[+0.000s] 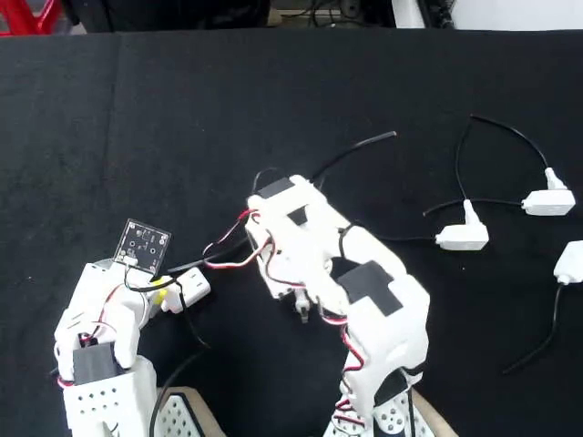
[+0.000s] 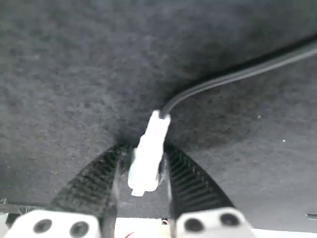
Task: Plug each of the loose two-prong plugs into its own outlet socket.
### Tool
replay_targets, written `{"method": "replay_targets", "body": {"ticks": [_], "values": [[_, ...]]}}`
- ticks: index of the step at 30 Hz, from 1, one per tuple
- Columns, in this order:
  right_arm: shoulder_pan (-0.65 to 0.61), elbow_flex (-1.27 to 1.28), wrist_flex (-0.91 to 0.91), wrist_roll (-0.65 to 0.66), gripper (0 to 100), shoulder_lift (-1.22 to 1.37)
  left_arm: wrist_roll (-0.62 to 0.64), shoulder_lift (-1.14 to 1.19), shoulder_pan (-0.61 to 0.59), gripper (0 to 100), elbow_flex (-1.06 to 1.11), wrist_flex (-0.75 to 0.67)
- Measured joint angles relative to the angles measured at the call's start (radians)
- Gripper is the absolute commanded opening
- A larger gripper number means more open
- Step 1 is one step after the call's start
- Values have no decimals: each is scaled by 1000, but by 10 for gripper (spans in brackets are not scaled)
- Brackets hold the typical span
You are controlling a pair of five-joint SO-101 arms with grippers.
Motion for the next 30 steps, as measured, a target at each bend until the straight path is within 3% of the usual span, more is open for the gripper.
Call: {"method": "replay_targets", "body": {"ticks": [14,19,30], "values": [[-2,-46,106,0,11,-37,0,0,0,317,0,0],[-15,35,114,6,11,-261,0,0,0,317,0,0],[-75,249,124,160,11,-789,0,0,0,317,0,0]]}}
